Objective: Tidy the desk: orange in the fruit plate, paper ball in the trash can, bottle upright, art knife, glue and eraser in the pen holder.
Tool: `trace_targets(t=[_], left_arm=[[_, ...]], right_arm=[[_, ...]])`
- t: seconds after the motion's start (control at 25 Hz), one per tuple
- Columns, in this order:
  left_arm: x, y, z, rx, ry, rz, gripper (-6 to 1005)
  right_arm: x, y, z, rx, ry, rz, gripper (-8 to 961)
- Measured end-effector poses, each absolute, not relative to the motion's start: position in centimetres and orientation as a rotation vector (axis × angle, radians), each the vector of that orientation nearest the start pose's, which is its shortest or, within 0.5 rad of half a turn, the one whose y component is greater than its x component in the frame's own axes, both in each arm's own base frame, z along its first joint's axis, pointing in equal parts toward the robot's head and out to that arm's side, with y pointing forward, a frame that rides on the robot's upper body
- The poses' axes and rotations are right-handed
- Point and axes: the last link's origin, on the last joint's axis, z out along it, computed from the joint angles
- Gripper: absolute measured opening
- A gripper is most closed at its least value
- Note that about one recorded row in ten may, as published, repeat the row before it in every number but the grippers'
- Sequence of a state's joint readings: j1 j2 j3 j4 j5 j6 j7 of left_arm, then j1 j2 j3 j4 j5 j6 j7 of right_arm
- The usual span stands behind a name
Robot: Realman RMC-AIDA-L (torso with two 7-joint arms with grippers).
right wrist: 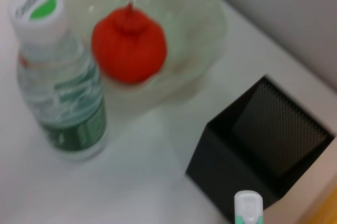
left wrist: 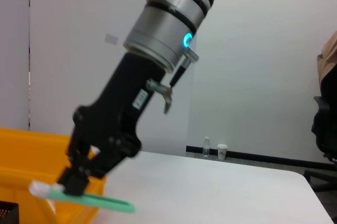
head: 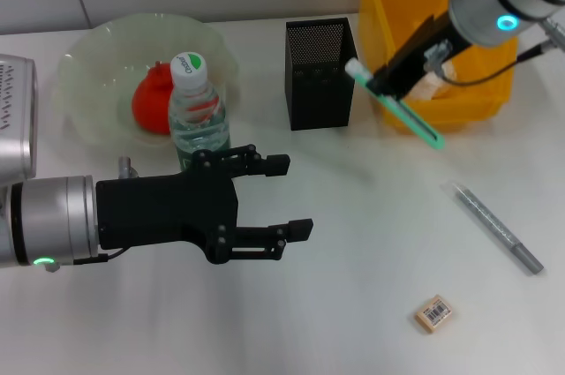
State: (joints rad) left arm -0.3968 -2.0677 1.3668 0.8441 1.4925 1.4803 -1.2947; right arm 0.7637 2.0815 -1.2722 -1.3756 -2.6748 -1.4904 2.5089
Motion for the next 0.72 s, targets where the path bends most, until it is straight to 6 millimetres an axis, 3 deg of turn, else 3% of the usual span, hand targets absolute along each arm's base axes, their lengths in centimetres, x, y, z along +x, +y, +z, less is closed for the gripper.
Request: trace_targets(t=[0.72], left_arm=[[-19.5, 30.4, -4.6, -2.935, -0.215, -0.867, 808]], right_arm=[[9.6, 41.7, 5.2, -2.42, 0.535, -0.163, 126]])
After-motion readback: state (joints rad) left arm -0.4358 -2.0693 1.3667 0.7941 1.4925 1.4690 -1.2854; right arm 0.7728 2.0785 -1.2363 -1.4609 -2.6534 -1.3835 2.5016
